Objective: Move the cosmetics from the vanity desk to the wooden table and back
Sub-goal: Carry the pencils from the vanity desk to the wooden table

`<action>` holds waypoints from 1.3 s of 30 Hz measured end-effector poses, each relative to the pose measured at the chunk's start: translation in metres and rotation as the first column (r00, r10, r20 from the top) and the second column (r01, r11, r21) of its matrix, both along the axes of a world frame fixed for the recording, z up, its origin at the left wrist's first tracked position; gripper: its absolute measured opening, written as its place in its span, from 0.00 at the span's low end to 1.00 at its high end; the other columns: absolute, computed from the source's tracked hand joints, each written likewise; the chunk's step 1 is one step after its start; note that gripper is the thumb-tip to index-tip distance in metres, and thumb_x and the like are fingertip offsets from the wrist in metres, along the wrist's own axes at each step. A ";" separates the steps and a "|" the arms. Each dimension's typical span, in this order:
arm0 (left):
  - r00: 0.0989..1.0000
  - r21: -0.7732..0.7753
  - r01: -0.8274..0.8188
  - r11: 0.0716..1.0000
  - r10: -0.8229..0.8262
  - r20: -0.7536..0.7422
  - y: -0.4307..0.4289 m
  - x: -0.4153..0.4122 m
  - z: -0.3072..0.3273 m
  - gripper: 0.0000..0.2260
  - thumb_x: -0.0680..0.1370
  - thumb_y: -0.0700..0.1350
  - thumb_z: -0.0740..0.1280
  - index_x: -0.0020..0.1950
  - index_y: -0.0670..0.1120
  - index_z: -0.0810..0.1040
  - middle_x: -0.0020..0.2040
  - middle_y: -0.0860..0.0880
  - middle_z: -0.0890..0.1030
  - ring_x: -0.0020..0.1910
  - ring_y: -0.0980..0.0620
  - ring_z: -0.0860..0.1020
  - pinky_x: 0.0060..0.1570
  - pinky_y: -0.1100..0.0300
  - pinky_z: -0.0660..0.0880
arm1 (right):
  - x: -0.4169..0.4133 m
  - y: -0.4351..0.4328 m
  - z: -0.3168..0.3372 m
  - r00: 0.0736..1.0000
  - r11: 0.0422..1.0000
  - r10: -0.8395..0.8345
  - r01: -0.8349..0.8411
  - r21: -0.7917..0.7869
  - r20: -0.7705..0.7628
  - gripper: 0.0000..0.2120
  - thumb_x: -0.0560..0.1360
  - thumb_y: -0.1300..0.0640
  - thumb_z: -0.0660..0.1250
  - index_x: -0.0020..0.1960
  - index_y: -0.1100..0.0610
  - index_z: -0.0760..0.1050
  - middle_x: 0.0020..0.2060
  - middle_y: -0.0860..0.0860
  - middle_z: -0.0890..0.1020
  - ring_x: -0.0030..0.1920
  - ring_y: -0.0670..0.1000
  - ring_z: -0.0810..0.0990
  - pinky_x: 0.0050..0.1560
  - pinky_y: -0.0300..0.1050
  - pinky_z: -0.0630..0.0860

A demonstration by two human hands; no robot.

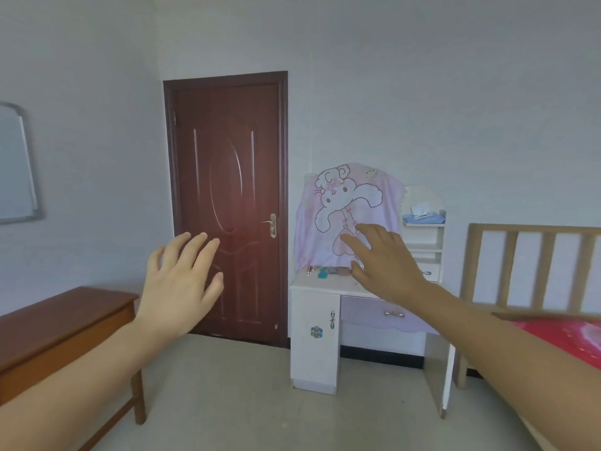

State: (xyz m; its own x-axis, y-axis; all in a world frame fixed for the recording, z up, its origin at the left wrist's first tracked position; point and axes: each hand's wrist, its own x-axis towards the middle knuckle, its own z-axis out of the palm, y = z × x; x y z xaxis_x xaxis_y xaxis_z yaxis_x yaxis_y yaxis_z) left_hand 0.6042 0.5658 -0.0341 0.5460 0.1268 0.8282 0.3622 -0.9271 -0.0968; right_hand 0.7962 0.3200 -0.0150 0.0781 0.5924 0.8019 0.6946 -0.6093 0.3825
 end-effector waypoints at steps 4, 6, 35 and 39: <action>1.000 0.026 0.013 1.000 -0.014 0.027 0.012 0.078 0.022 0.23 0.73 0.51 0.53 0.59 0.40 0.75 0.57 0.40 0.78 0.59 0.41 0.69 0.52 0.40 0.72 | 0.056 0.017 0.014 0.999 0.996 0.033 -0.033 0.088 0.007 0.21 0.68 0.53 0.54 0.55 0.60 0.76 0.48 0.63 0.80 0.45 0.61 0.81 0.38 0.53 0.77; 0.999 0.071 0.026 0.997 -0.028 0.030 0.017 0.117 0.037 0.23 0.72 0.51 0.54 0.59 0.40 0.75 0.57 0.40 0.79 0.59 0.40 0.71 0.53 0.41 0.72 | 0.088 0.024 0.029 0.998 0.995 0.041 -0.045 0.087 0.057 0.20 0.68 0.53 0.54 0.57 0.58 0.72 0.48 0.62 0.80 0.47 0.60 0.80 0.38 0.52 0.77; 0.994 -0.115 0.105 0.988 -0.106 -0.004 0.329 0.497 -0.012 0.24 0.72 0.52 0.53 0.60 0.41 0.76 0.57 0.42 0.79 0.59 0.39 0.75 0.54 0.41 0.72 | 0.426 0.331 -0.015 0.989 0.991 -0.135 0.136 0.007 -0.058 0.21 0.67 0.51 0.56 0.52 0.58 0.79 0.46 0.60 0.82 0.42 0.59 0.82 0.32 0.50 0.78; 0.985 -0.103 0.152 0.983 -0.160 -0.068 0.335 0.543 -0.048 0.24 0.73 0.52 0.52 0.60 0.41 0.76 0.57 0.42 0.79 0.58 0.40 0.76 0.53 0.43 0.73 | 0.464 0.332 -0.040 0.982 0.983 -0.176 0.171 -0.062 -0.075 0.20 0.63 0.53 0.64 0.54 0.57 0.75 0.46 0.61 0.81 0.41 0.60 0.81 0.32 0.51 0.77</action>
